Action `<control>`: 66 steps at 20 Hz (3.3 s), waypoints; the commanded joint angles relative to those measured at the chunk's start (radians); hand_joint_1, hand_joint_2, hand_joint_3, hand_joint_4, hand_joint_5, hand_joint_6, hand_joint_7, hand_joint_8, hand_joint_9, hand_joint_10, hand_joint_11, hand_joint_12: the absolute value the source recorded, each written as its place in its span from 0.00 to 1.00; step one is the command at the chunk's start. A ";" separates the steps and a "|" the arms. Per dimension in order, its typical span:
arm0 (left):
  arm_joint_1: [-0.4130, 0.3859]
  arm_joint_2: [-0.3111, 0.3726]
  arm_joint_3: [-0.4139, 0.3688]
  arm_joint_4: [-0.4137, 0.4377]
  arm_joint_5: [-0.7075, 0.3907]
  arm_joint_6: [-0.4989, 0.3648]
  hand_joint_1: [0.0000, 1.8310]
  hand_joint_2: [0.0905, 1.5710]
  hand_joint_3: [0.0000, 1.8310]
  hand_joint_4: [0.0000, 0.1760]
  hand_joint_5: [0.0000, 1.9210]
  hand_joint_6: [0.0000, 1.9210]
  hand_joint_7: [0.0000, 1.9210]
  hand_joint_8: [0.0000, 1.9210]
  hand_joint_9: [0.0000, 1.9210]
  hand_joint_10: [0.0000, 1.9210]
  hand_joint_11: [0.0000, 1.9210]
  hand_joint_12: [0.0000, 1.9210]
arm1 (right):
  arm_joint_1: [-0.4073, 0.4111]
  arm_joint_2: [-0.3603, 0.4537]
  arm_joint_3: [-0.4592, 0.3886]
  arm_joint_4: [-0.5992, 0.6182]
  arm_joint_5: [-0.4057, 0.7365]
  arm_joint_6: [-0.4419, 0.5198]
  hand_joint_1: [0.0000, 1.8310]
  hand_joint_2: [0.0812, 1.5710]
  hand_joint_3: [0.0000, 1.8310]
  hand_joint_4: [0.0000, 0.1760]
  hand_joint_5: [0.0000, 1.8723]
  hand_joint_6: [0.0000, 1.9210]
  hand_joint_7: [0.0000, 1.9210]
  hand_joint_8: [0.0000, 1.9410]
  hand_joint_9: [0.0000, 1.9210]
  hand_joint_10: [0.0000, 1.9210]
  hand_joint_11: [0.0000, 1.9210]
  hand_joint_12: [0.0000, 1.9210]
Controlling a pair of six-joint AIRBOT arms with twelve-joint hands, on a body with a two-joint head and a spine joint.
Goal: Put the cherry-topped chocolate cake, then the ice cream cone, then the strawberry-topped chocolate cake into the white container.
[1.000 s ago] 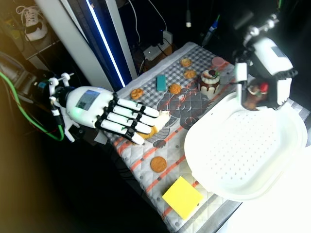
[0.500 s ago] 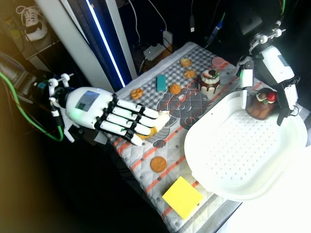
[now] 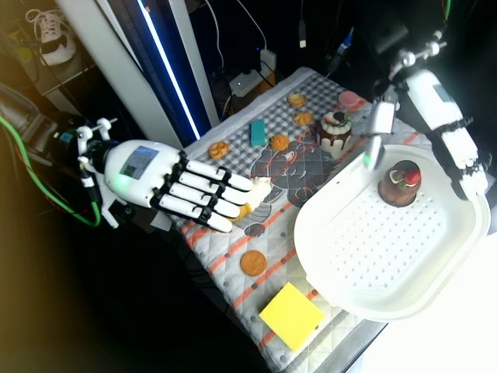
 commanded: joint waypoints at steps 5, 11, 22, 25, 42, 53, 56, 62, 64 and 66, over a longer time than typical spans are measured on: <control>0.095 0.182 -0.144 0.313 -0.307 -0.498 0.28 0.60 0.00 1.00 0.00 0.00 0.00 0.00 0.00 0.00 0.00 0.00 | -0.013 0.013 0.027 -0.042 0.108 0.099 0.37 0.74 0.00 0.25 0.00 0.00 0.00 0.00 0.00 0.00 0.00 0.52; 0.370 0.336 -0.362 0.423 -0.767 -0.747 0.17 0.81 0.00 1.00 0.00 0.00 0.00 0.00 0.00 0.00 0.00 0.14 | 0.042 -0.034 0.079 -0.072 -0.063 0.110 0.39 0.70 0.00 0.21 0.00 0.00 0.00 0.00 0.03 0.01 0.00 0.44; 0.514 0.391 -0.453 0.453 -0.955 -0.772 0.21 0.82 0.00 0.62 0.00 0.00 0.01 0.00 0.00 0.00 0.00 0.18 | 0.163 -0.157 0.191 -0.099 -0.257 0.109 0.63 0.81 0.00 0.00 0.29 0.75 0.42 0.72 0.37 0.74 0.31 0.98; 0.529 0.399 -0.462 0.453 -0.970 -0.772 0.22 0.82 0.00 0.62 0.00 0.00 0.00 0.00 0.01 0.00 0.00 0.24 | 0.194 -0.187 0.224 -0.107 -0.300 0.109 0.65 0.80 0.00 0.00 0.34 0.69 0.42 0.78 0.47 0.88 0.49 1.00; 0.574 0.411 -0.473 0.441 -0.992 -0.772 0.21 0.82 0.00 0.36 0.01 0.00 0.00 0.00 0.01 0.00 0.00 0.33 | 0.401 -0.083 0.179 -0.250 -0.112 0.106 0.62 0.77 0.00 0.00 0.41 0.66 0.49 0.89 0.59 0.96 0.61 1.00; 0.593 0.400 -0.472 0.456 -0.981 -0.772 0.24 0.85 0.00 0.27 0.00 0.00 0.00 0.00 0.00 0.00 0.00 0.17 | 0.720 -0.374 0.496 -0.122 -0.577 -0.099 0.64 0.81 0.00 0.00 0.40 0.63 0.32 0.91 0.18 0.99 0.19 1.00; 0.589 0.389 -0.467 0.465 -0.981 -0.772 0.24 0.85 0.00 0.28 0.00 0.00 0.00 0.00 0.00 0.00 0.00 0.11 | 0.738 -0.475 0.621 -0.066 -0.682 -0.099 0.62 0.83 0.00 0.00 0.29 0.81 0.37 0.77 0.23 0.66 0.08 0.93; 0.578 0.368 -0.454 0.472 -0.960 -0.786 0.23 0.85 0.00 0.27 0.00 0.00 0.00 0.00 0.00 0.00 0.00 0.27 | 0.737 -0.542 0.732 0.006 -0.773 -0.099 0.38 0.77 0.00 0.33 0.02 0.03 0.05 0.01 0.01 0.36 0.00 0.86; 0.578 0.367 -0.454 0.472 -0.961 -0.787 0.24 0.85 0.00 0.35 0.00 0.00 0.00 0.00 0.00 0.00 0.00 0.21 | 0.737 -0.541 0.724 0.006 -0.773 -0.099 0.34 0.76 0.00 0.68 0.00 0.00 0.00 0.00 0.01 0.06 0.00 0.84; 0.579 0.368 -0.454 0.472 -0.962 -0.787 0.24 0.85 0.00 0.40 0.00 0.00 0.00 0.00 0.00 0.00 0.00 0.26 | 0.737 -0.541 0.704 0.005 -0.769 -0.099 0.34 0.77 0.00 0.36 0.00 0.00 0.00 0.00 0.00 0.00 0.00 0.36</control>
